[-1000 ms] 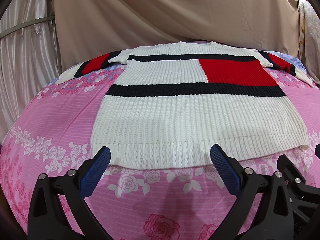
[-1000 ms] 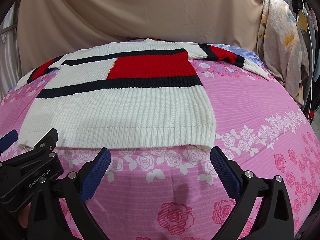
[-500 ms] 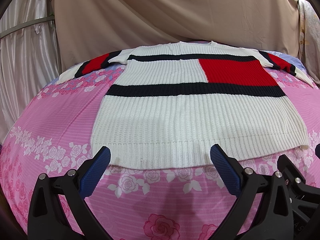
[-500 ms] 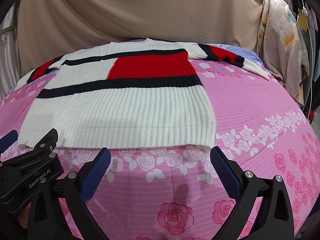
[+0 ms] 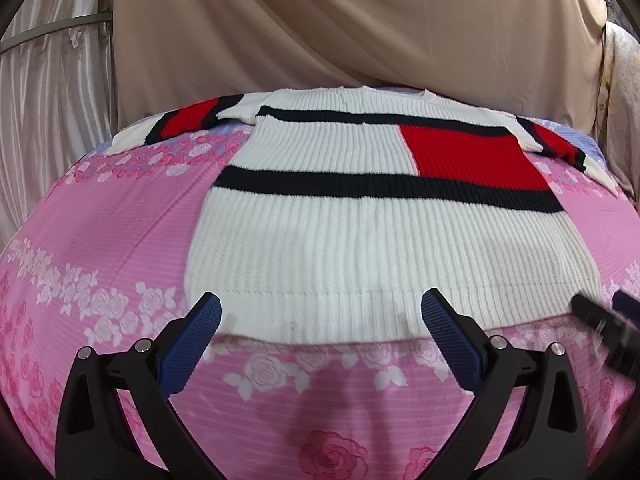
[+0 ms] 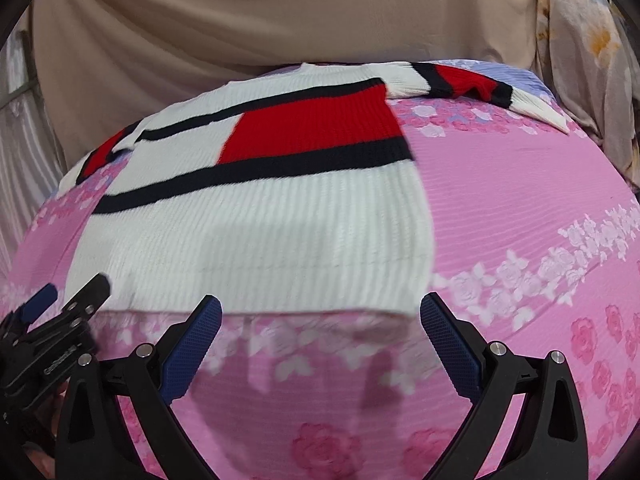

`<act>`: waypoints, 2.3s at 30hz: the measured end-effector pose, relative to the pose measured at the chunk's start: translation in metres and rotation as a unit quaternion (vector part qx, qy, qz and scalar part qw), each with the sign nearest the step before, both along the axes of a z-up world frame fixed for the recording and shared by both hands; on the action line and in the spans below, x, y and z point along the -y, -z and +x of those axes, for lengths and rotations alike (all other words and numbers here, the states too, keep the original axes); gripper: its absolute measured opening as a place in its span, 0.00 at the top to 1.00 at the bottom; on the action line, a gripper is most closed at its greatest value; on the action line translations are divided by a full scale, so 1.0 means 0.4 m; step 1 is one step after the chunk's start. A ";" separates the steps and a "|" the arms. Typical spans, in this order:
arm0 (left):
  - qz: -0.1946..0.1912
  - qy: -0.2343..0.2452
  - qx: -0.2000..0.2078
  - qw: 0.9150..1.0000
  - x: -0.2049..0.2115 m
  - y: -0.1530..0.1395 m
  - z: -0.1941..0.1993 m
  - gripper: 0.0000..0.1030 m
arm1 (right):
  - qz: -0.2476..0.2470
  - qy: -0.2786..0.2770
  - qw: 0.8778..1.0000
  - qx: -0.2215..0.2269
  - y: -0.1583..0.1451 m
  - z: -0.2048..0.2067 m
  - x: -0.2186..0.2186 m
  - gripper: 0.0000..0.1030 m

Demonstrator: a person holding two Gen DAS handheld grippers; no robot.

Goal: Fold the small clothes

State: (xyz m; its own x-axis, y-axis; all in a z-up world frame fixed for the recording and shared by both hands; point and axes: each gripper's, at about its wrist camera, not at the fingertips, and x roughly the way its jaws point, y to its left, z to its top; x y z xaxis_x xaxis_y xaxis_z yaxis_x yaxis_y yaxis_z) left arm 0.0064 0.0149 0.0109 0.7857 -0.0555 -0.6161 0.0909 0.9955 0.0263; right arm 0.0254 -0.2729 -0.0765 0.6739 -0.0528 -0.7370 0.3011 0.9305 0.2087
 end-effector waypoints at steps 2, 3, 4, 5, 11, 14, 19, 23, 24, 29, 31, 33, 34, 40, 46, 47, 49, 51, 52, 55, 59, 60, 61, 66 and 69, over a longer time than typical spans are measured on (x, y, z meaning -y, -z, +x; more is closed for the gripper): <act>-0.010 0.014 0.007 1.000 -0.020 -0.028 0.015 0.05 | 0.008 0.035 0.999 0.011 -0.017 0.019 0.122 0.05; -0.013 0.015 0.011 1.000 -0.025 -0.038 0.023 0.05 | 0.006 0.056 0.998 0.019 -0.026 0.028 0.185 0.05; -0.015 0.014 0.016 1.000 -0.036 -0.051 0.036 0.05 | 0.002 0.077 0.997 0.024 -0.033 0.044 0.261 0.05; -0.017 0.015 0.019 1.000 -0.043 -0.060 0.049 0.05 | 0.004 0.097 0.995 0.027 -0.035 0.060 0.329 0.05; -0.041 0.022 0.011 0.999 -0.080 -0.079 0.150 0.05 | 0.087 0.184 0.978 0.039 0.009 0.210 0.707 0.05; -0.042 0.022 0.000 0.999 -0.091 -0.074 0.203 0.05 | 0.139 0.218 0.965 0.040 0.060 0.287 0.839 0.05; -0.042 0.012 -0.005 0.999 -0.109 -0.071 0.265 0.05 | 0.180 0.276 0.943 0.040 0.124 0.361 0.970 0.17; -0.050 0.009 -0.007 0.999 -0.121 -0.069 0.298 0.05 | 0.179 0.298 0.936 0.057 0.103 0.402 1.012 0.56; -0.051 0.008 -0.008 0.999 -0.124 -0.069 0.304 0.05 | 0.179 0.300 0.935 0.061 0.093 0.414 1.027 0.81; -0.067 0.003 -0.004 0.998 -0.135 -0.080 0.329 0.05 | 0.111 0.245 0.950 0.157 -0.140 0.500 0.921 0.92; -0.069 0.003 0.005 0.998 -0.132 -0.098 0.338 0.05 | 0.083 0.165 0.962 0.202 -0.264 0.553 0.801 0.92; -0.069 0.006 0.018 0.997 -0.123 -0.119 0.349 0.05 | 0.058 0.064 0.969 0.232 -0.369 0.618 0.634 0.92; -0.069 0.008 0.026 0.997 -0.115 -0.134 0.358 0.05 | 0.046 0.017 0.970 0.238 -0.401 0.648 0.552 0.92; -0.101 0.018 0.037 0.994 -0.068 -0.187 0.442 0.05 | 0.018 -0.223 0.957 0.187 -0.352 0.836 0.060 0.89; -0.134 0.030 -0.020 0.990 -0.033 -0.149 0.614 0.05 | -0.005 -0.232 0.969 0.083 -0.141 0.886 -0.030 0.77; -0.139 0.033 -0.031 0.989 -0.032 -0.137 0.641 0.05 | 0.000 -0.222 0.972 0.083 -0.138 0.871 -0.003 0.72; -0.154 0.038 -0.052 0.986 -0.032 -0.113 0.694 0.05 | 0.013 -0.182 0.979 0.093 -0.148 0.814 0.094 0.54; -0.168 0.036 -0.077 0.982 -0.030 -0.086 0.747 0.05 | 0.006 -0.141 0.985 0.102 -0.128 0.752 0.175 0.42; -0.177 0.040 -0.087 0.980 -0.025 -0.075 0.774 0.05 | 0.001 -0.114 0.988 0.102 -0.128 0.724 0.229 0.38; -0.192 0.038 -0.120 0.973 -0.003 -0.039 0.851 0.05 | 0.015 -0.051 0.995 0.085 -0.111 0.689 0.330 0.32; -0.186 0.030 -0.126 0.974 0.034 -0.025 0.893 0.25 | 0.094 -0.021 0.994 0.056 -0.058 0.695 0.423 0.32; -0.181 0.039 -0.124 0.975 0.044 -0.026 0.899 0.51 | 0.104 -0.023 0.993 0.049 -0.047 0.700 0.439 0.32; -0.177 0.050 -0.128 0.975 0.058 -0.030 0.907 0.78 | 0.113 -0.031 0.992 0.040 -0.035 0.715 0.437 0.32; -0.173 0.070 -0.070 0.980 0.056 -0.123 0.907 0.94 | 0.082 -0.031 0.994 0.058 -0.064 0.730 0.405 0.73; -0.177 0.065 0.006 0.982 0.016 -0.219 0.867 0.94 | 0.092 -0.050 0.985 0.135 -0.140 0.679 0.393 0.80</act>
